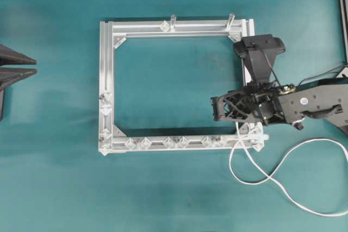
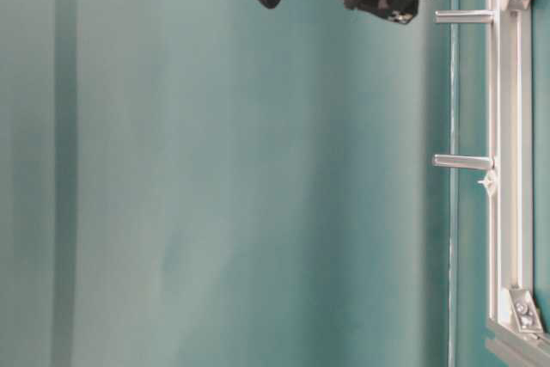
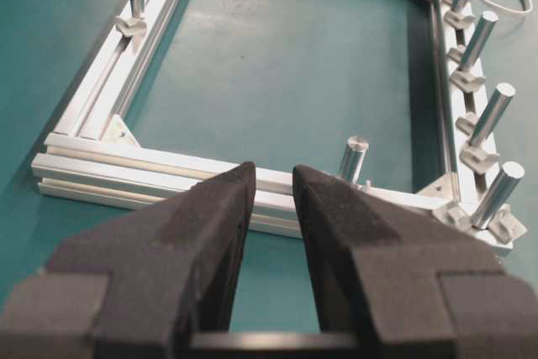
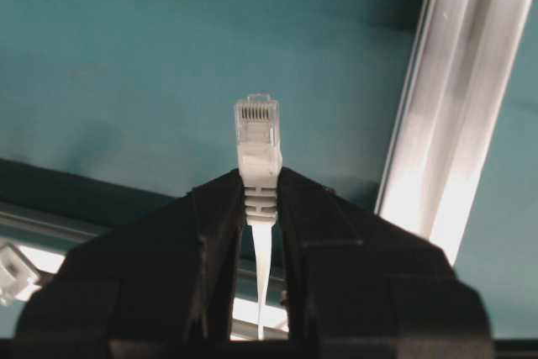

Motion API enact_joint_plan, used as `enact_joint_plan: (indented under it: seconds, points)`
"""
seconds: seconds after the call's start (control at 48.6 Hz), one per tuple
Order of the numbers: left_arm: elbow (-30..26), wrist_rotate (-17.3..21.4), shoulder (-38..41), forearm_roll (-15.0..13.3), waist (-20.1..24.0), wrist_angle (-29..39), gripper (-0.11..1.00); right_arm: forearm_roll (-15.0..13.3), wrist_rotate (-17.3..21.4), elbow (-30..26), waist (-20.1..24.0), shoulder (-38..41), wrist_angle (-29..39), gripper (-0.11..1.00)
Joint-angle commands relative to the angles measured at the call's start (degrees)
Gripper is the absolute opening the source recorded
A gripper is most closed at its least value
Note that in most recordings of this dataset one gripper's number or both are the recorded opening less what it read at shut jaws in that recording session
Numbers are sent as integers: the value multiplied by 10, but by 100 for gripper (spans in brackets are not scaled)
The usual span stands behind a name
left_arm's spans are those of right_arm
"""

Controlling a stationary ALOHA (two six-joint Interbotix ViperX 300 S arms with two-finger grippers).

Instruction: Move the cable alternately left and right between 8 closely spaced pins so it hooks onto each one.

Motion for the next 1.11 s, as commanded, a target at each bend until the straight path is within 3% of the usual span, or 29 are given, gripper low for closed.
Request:
enact_joint_plan:
  seconds: [0.0,0.576,0.863,1.089]
  points:
    - [-6,-4,8,2,1,-6,31,-3,-1,-11,-12,-10,-11,15]
    - [-6,-4,8,2,2,-5,31,-22,-19,-110,-33,84,-57,15]
    - [-6,-4,8,2,2,-5,31,-15,-21,-130,-31,92,-56,15]
    - [-6,-4,8,2,2,-5,31,-5,-13,-142,-4,97,-54,15]
